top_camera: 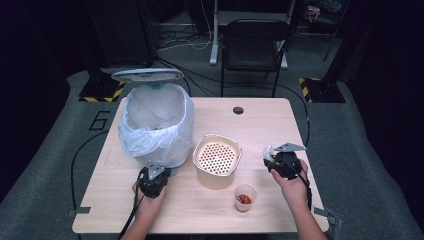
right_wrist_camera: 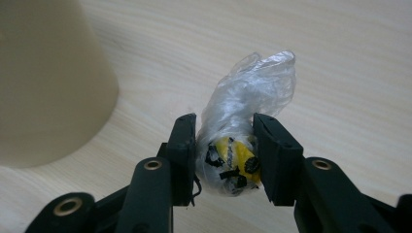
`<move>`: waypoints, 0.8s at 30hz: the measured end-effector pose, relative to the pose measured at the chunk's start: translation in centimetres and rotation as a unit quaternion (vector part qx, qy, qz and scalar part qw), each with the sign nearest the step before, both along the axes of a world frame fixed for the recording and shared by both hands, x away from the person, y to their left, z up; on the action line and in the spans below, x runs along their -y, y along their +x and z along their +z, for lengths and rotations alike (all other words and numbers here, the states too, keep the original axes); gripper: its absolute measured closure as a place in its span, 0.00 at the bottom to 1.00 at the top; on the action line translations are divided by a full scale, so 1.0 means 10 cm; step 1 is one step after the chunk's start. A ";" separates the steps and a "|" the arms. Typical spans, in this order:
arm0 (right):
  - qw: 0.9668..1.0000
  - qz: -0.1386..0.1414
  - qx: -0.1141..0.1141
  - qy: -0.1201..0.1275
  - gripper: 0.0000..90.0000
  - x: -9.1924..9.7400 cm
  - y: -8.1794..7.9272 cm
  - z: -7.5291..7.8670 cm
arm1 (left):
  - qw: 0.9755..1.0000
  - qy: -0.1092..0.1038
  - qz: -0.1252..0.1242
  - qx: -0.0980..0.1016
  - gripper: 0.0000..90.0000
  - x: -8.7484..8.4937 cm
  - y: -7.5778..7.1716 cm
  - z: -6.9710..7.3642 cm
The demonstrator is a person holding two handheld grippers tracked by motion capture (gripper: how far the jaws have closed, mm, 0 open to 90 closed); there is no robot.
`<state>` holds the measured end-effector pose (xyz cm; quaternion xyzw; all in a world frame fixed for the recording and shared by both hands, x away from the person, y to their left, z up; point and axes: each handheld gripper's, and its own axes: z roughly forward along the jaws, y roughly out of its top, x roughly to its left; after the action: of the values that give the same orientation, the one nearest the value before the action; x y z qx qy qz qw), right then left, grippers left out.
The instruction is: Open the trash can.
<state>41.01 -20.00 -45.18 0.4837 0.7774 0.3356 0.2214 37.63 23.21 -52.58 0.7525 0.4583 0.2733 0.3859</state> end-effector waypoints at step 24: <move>0.991 0.125 0.044 -0.003 0.69 -0.60 -0.15 1.34 | 1.000 -0.014 -0.003 -0.008 1.00 -0.03 0.01 0.00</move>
<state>39.50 -13.96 -31.75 0.3667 0.8223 0.3793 0.2131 37.73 23.47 -52.55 0.7504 0.4630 0.2601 0.3936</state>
